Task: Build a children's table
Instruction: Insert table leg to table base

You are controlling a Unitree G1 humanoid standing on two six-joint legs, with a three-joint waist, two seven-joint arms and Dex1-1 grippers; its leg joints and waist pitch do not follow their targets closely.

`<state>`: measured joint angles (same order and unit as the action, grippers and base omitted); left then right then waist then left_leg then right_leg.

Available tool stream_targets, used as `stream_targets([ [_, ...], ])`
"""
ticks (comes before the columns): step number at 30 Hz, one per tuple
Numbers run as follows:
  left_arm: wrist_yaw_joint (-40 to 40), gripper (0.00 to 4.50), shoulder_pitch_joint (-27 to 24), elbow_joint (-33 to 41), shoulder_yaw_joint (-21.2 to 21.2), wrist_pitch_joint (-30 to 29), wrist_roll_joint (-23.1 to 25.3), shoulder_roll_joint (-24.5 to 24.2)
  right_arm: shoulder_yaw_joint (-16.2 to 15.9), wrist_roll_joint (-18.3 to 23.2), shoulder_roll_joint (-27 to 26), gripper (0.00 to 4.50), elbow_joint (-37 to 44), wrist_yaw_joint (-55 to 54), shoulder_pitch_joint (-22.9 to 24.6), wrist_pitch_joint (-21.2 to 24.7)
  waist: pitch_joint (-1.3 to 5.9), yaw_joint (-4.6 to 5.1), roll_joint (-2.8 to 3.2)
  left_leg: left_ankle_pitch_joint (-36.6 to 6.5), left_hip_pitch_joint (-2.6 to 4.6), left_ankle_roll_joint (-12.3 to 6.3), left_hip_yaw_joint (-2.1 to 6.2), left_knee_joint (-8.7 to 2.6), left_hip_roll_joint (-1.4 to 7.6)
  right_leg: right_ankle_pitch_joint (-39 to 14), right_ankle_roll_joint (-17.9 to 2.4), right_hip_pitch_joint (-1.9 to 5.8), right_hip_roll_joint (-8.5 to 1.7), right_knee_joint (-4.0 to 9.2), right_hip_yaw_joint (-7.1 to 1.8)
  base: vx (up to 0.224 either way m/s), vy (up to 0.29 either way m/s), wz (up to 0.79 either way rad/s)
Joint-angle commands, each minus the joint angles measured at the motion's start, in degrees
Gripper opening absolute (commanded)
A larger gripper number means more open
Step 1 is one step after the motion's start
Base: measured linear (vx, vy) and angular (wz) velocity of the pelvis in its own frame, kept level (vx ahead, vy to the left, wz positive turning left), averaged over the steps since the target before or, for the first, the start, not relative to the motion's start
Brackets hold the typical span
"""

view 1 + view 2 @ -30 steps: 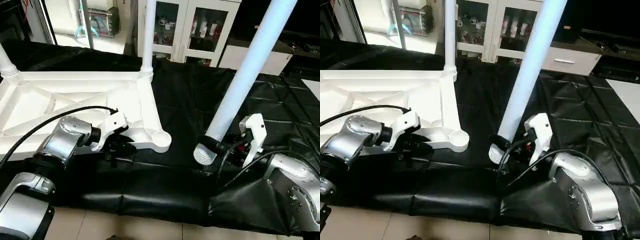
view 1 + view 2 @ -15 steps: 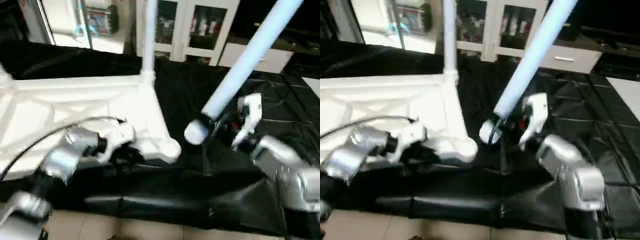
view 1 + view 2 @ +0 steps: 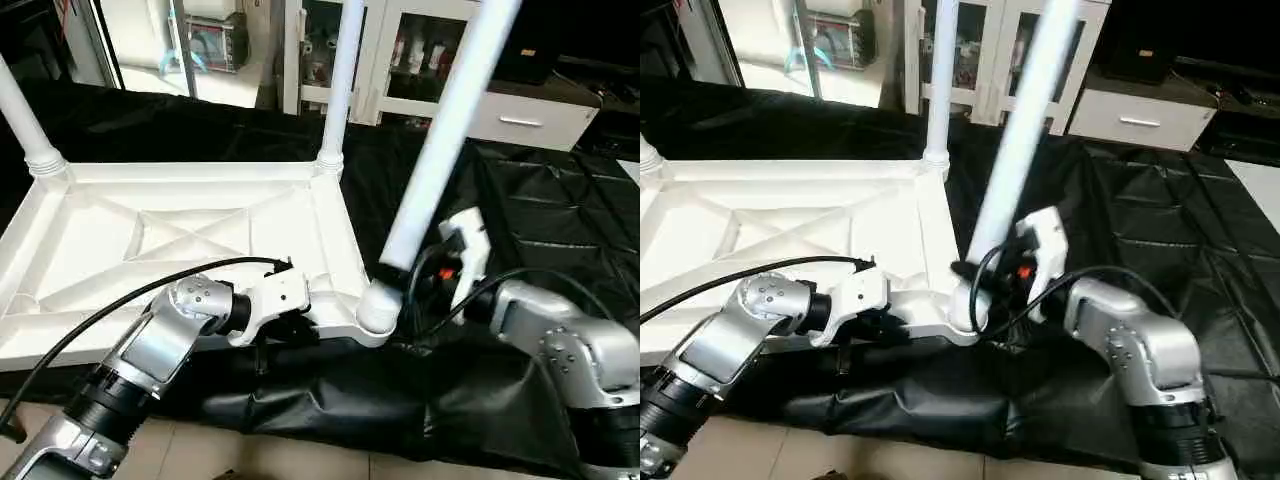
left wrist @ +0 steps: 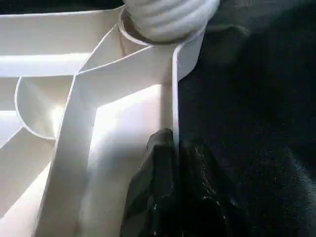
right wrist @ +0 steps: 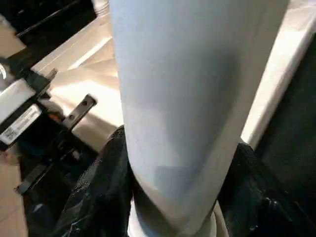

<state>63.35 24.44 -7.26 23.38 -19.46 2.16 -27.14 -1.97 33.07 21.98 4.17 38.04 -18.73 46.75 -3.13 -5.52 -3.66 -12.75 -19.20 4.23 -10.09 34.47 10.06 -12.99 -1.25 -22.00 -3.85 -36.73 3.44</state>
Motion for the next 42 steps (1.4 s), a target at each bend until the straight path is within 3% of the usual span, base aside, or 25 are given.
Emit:
stream_targets([
  [1, -1.3, 0.05, -1.2, 1.7, 0.4, 0.4, -1.7, 2.3, -1.0, -1.5, 1.0, 1.86, -0.8, 1.2, -1.6, -1.2, 3.06, 0.2, -1.32, -0.1, -0.3, -2.06, 0.87, -4.1, 3.25, -6.5, -8.9, 2.35, -5.0, 4.28, -3.37, 0.0, 0.0, 0.0],
  [8, -1.6, 0.05, -1.4, 2.2, 0.0, -0.2, -1.1, 1.6, -2.8, -3.7, 1.0, 1.86, -3.7, 3.6, -2.7, -5.9, 3.02, 0.39, -1.47, -0.8, -0.32, -2.37, 0.89, -4.14, 3.27, -5.9, -9.6, 2.3, -5.12, 4.28, -3.22, 0.0, 0.0, 0.0],
  [13, -1.2, 0.05, -1.2, 2.4, -0.1, -0.5, -0.9, 1.1, -3.9, -4.8, 0.8, 1.86, -5.2, 4.9, -3.6, -7.0, 2.88, 0.61, -1.76, -3.0, -0.28, -1.54, 0.94, -4.26, 3.28, -9.3, -9.1, 2.17, -5.12, 4.67, -3.23, 0.0, 0.0, 0.0],
  [18, -0.8, 0.05, -0.8, 1.7, 0.0, -0.1, -0.3, 1.0, -5.4, -6.2, 2.0, 1.86, -5.1, 6.4, -3.0, -8.3, 2.96, 0.57, -1.8, -2.0, -0.28, -1.64, 0.97, -4.21, 3.34, -7.6, -9.1, 2.23, -5.11, 4.47, -3.23, 0.0, 0.0, 0.0],
  [28, -0.2, 0.05, -0.5, 0.6, -0.3, -0.1, -0.7, 0.9, -6.3, -7.1, 4.3, 1.86, -4.2, 9.2, -1.3, -8.9, 3.02, 0.46, -1.9, -1.5, -0.38, -2.24, 0.98, -4.11, 3.37, -6.1, -9.8, 2.36, -5.18, 4.36, -3.28, 0.0, 0.0, 0.0],
  [42, 0.4, 0.05, 0.0, -0.2, -0.5, 0.3, -0.6, 0.5, -5.5, -9.6, -0.1, 1.86, -9.6, 5.7, -0.5, -14.1, 2.81, 0.63, -1.66, -4.8, -0.38, -0.96, 1.12, -4.44, 3.42, -10.5, -9.2, 2.14, -5.19, 4.86, -3.25, 0.0, 0.0, 0.0],
])
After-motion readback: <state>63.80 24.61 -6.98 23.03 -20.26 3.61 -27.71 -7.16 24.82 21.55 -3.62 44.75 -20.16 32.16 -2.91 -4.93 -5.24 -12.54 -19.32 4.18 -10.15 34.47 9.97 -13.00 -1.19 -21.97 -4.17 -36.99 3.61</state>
